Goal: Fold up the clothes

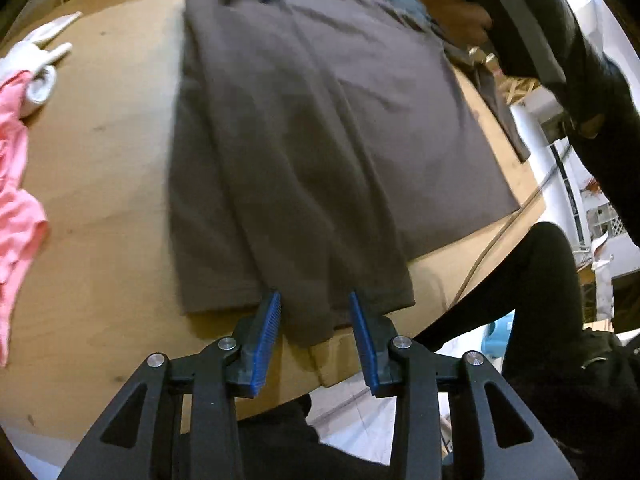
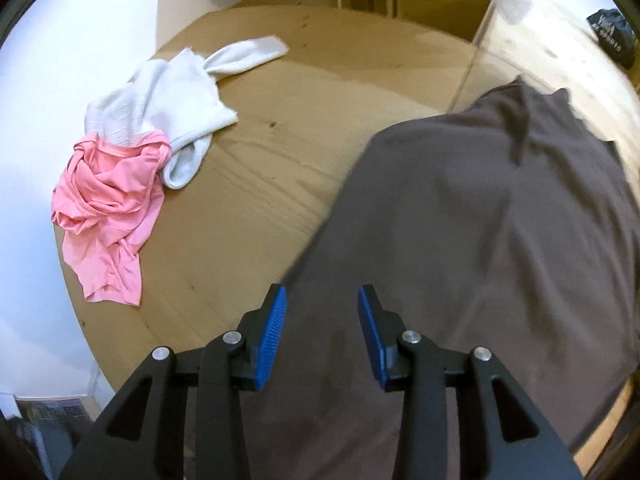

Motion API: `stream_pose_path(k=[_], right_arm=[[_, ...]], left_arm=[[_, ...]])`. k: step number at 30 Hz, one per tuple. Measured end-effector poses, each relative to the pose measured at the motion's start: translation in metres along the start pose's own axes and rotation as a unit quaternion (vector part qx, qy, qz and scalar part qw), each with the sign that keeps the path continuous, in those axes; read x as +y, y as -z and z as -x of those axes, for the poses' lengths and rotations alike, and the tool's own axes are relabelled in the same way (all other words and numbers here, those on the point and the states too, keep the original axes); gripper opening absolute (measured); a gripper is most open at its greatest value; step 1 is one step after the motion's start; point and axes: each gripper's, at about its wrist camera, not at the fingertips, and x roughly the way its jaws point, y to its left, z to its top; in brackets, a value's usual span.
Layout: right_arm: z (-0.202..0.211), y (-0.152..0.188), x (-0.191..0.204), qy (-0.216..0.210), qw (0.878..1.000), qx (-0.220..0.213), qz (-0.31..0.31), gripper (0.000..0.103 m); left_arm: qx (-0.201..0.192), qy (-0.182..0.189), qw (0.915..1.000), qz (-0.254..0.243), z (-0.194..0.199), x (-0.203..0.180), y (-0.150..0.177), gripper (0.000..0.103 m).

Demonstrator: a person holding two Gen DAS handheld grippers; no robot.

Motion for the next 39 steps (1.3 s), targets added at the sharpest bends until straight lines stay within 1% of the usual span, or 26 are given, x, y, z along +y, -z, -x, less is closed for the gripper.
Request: stream_pose_path(k=[2,3,4,5,7,8,9,10,12,15,18,22,24,25,26,27,28,29,30,32,33,34,35,36,38,39], right_arm=[[-0.012,-0.002,0.005,-0.002,1.0,0.01,-0.002,0.037],[-0.018,-0.003,0.008,0.006,1.0,0.014,0.001,0.037],[-0.024,-0.004,0.011,0.016,1.0,0.017,0.006,0.037],[-0.031,-0.005,0.014,0.025,0.999,0.02,0.01,0.037],[-0.038,-0.004,0.013,0.03,0.999,0.033,0.007,0.037],[-0.042,-0.003,0.012,0.033,0.999,0.039,0.006,0.032],[-0.045,-0.003,0.012,0.035,0.998,0.044,0.004,0.023],[-0.045,-0.002,0.009,0.033,0.999,0.043,-0.001,0.021],[-0.042,-0.002,0.004,0.025,0.999,0.042,-0.011,0.01],[-0.035,-0.002,-0.004,0.003,0.999,0.037,-0.03,0.006],[-0.02,-0.002,-0.01,-0.029,0.998,0.016,-0.054,0.005],[-0.003,-0.004,-0.017,-0.075,0.992,-0.021,-0.096,0.005],[-0.01,-0.008,-0.017,-0.08,0.991,-0.027,-0.105,0.007],[-0.022,-0.011,-0.014,-0.083,0.991,-0.009,-0.101,0.011],[-0.033,-0.015,-0.01,-0.085,0.992,0.008,-0.097,0.025],[-0.042,-0.016,-0.006,-0.079,0.992,0.025,-0.093,0.027],[-0.04,-0.015,-0.006,-0.076,0.993,0.02,-0.091,0.027],[-0.037,-0.014,-0.006,-0.074,0.993,0.013,-0.088,0.027],[-0.027,-0.011,-0.009,-0.082,0.993,-0.005,-0.088,0.027],[0.0,-0.001,-0.02,-0.081,0.992,-0.049,-0.085,0.027],[0.012,0.005,-0.025,-0.08,0.991,-0.071,-0.084,0.027],[0.018,0.011,-0.029,-0.07,0.991,-0.081,-0.081,0.027],[0.016,0.016,-0.031,-0.064,0.992,-0.078,-0.076,0.027],[0.007,0.022,-0.03,-0.06,0.994,-0.063,-0.072,0.027],[-0.012,0.033,-0.026,-0.048,0.997,-0.028,-0.061,0.027],[-0.02,0.038,-0.023,-0.04,0.998,-0.01,-0.053,0.027]], left_arm=[[-0.006,-0.014,0.9999,0.0,-0.003,-0.002,-0.001,0.024],[-0.011,-0.023,0.9997,0.001,-0.004,-0.002,-0.001,0.009],[-0.015,-0.025,0.9996,0.002,-0.006,-0.001,-0.001,0.004],[-0.022,-0.021,0.9995,0.005,-0.004,0.001,0.001,0.004],[-0.034,-0.016,0.9993,0.008,0.001,0.004,0.005,0.004],[-0.039,-0.018,0.9991,0.006,0.004,0.004,0.006,0.004],[-0.045,-0.017,0.9988,0.005,0.009,0.005,0.008,0.004],[-0.05,-0.015,0.9987,0.005,0.013,0.005,0.009,0.004],[-0.058,-0.01,0.9982,0.008,0.02,0.007,0.011,0.004],[-0.071,-0.009,0.9974,0.01,0.032,0.009,0.013,0.004],[-0.087,-0.016,0.9961,0.009,0.042,0.004,0.013,0.003],[-0.109,-0.036,0.9934,0.006,0.06,0.004,0.016,0.004],[-0.103,-0.046,0.9936,0.009,0.048,0.004,0.01,0.004],[-0.09,-0.044,0.9948,0.016,0.04,0.008,0.009,0.004],[-0.078,-0.05,0.9955,0.023,0.032,0.013,0.01,0.005],[-0.066,-0.058,0.9957,0.031,0.025,0.018,0.01,0.005],[-0.054,-0.066,0.9956,0.038,0.018,0.023,0.01,0.006],[-0.042,-0.074,0.9953,0.046,0.011,0.028,0.011,0.006],[-0.046,-0.074,0.995,0.049,0.014,0.029,0.012,0.006],[-0.063,-0.07,0.9944,0.048,0.026,0.027,0.016,0.006],[-0.073,-0.071,0.9941,0.039,0.033,0.022,0.015,0.006],[-0.083,-0.072,0.9936,0.028,0.04,0.016,0.014,0.006],[-0.091,-0.073,0.9931,0.015,0.041,0.01,0.01,0.006],[-0.099,-0.073,0.9924,0.001,0.04,0.004,0.006,0.006],[-0.097,-0.052,0.9939,-0.005,0.035,-0.001,-0.003,0.006],[-0.096,-0.035,0.9948,-0.003,0.034,-0.001,-0.005,0.006]])
